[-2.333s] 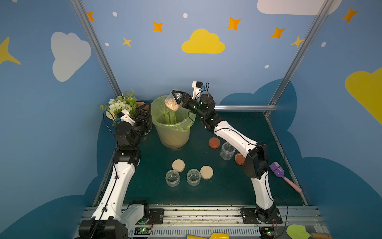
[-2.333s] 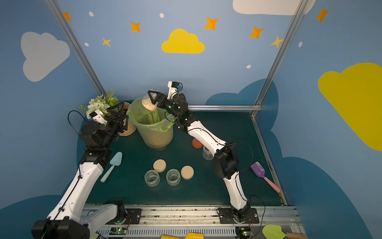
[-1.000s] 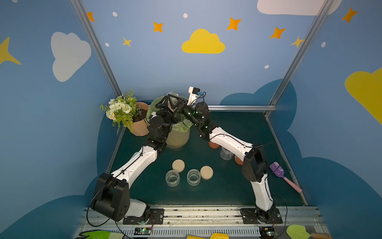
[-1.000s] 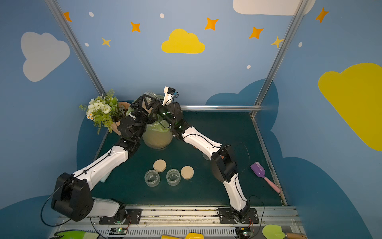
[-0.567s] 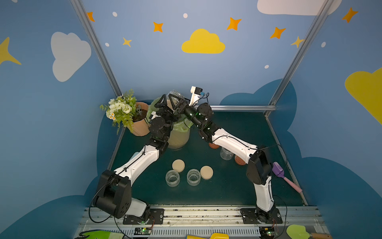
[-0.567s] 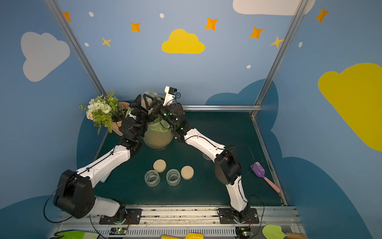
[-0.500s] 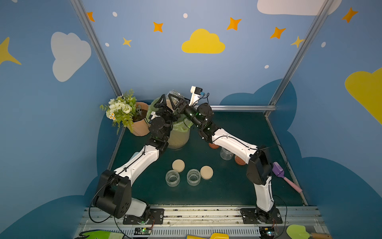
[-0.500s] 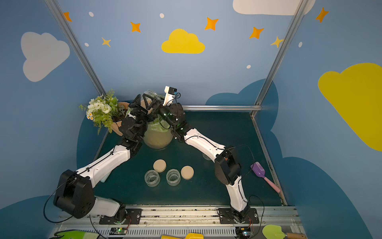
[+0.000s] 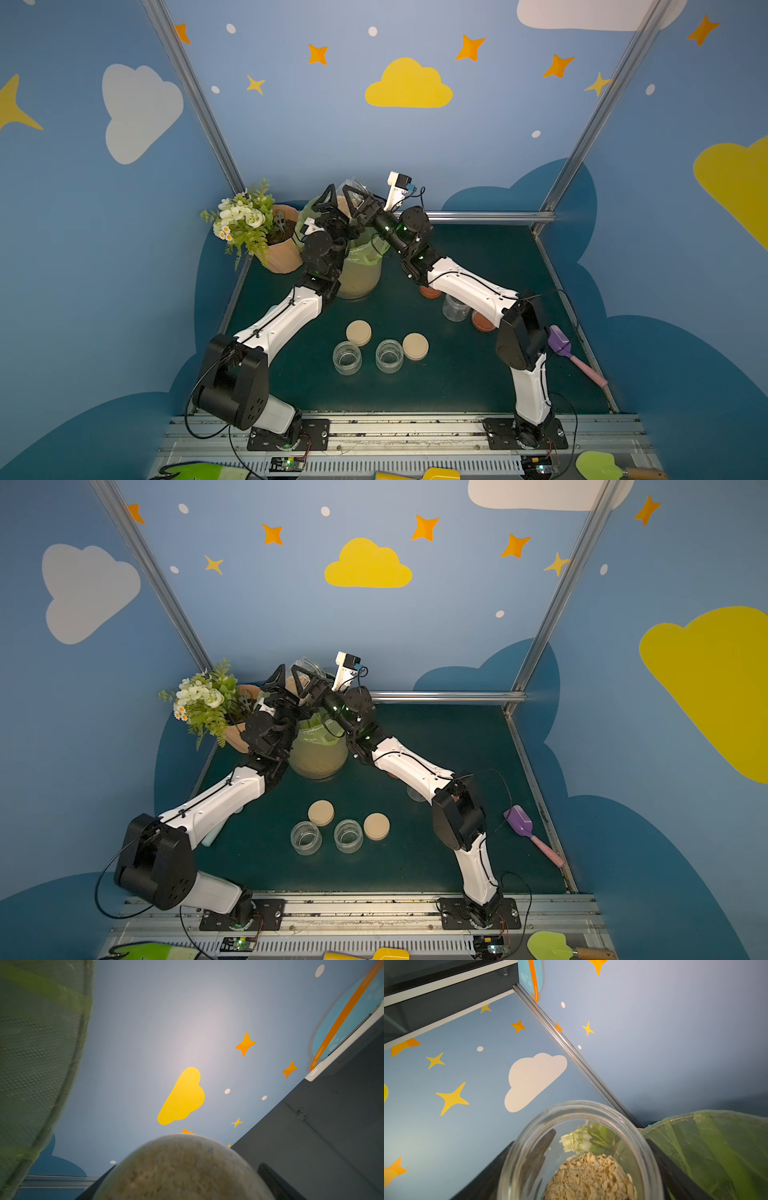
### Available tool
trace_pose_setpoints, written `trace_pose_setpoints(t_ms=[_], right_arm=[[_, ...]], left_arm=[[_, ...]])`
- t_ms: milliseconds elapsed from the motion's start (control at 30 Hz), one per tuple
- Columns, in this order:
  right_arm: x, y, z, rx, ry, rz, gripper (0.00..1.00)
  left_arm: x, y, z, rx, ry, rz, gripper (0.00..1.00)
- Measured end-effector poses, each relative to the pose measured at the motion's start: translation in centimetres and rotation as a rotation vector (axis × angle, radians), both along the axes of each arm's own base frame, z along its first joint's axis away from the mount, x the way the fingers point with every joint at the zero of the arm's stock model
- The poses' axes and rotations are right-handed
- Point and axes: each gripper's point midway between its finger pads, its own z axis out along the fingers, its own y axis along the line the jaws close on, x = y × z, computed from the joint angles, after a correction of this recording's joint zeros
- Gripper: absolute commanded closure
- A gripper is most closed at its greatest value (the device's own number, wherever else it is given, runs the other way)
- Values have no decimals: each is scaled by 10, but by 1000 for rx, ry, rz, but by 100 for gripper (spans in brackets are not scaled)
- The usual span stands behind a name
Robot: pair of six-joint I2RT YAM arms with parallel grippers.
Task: Empty expired oatmeal from jars
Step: Pour the expired oatmeal into the trash bin.
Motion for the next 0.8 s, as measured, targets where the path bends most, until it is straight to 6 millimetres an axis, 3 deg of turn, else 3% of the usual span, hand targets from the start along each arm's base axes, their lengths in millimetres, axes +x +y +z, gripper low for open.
trace_pose_setpoints(t_ms=[100, 267, 400, 800], right_arm=[[0, 0, 0, 9, 13, 16, 89], [-1, 1, 1, 28, 32, 43, 89], [1, 0, 1, 31, 36, 43, 89], [12, -1, -12, 0, 54, 27, 84]], left_arm=[[0, -1, 0, 13, -1, -1, 16], [1, 3, 3, 9, -14, 6, 46], [4, 1, 4, 14, -22, -3, 62], [18, -2, -8, 29, -24, -53, 82]])
